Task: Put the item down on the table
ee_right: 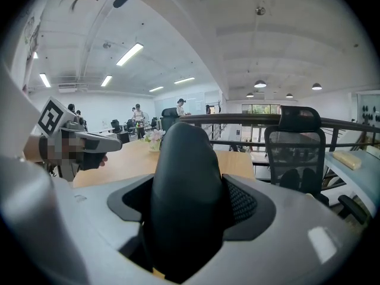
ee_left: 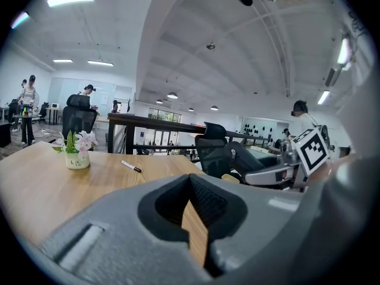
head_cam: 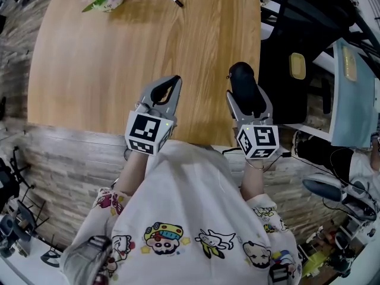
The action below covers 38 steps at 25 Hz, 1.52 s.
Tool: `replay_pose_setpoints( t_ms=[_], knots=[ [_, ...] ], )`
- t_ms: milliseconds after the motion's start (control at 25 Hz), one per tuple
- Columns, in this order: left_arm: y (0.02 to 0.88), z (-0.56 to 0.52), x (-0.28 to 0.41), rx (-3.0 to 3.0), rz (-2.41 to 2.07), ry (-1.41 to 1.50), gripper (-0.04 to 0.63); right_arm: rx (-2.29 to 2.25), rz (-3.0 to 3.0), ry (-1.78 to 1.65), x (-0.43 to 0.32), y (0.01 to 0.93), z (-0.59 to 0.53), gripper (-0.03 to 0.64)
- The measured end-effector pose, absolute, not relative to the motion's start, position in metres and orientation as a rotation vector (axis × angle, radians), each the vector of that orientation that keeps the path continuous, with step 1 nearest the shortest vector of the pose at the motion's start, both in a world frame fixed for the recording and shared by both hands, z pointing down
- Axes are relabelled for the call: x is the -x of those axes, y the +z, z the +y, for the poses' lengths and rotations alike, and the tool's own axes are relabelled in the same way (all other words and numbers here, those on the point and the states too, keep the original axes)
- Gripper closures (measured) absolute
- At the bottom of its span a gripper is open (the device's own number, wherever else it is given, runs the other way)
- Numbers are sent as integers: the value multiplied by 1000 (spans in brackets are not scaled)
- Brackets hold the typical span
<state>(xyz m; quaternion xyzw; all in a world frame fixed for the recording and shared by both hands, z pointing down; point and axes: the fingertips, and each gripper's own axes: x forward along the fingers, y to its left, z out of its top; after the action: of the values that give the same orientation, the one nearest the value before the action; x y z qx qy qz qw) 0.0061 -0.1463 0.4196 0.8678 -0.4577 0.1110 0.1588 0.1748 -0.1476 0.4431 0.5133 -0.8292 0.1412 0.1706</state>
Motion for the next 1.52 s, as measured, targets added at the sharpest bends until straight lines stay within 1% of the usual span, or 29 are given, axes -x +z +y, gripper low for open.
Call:
replay_pose_setpoints(
  t_ms=[640,1520],
  knots=[
    [464,-139,-35,-2445,-1205,365,597,-1322,-2269,468,-171,509,-142,263],
    [515,-132,-47,-2405,-1079,436,597,-1167,-2140,577,-158,602,-127,262]
  ],
)
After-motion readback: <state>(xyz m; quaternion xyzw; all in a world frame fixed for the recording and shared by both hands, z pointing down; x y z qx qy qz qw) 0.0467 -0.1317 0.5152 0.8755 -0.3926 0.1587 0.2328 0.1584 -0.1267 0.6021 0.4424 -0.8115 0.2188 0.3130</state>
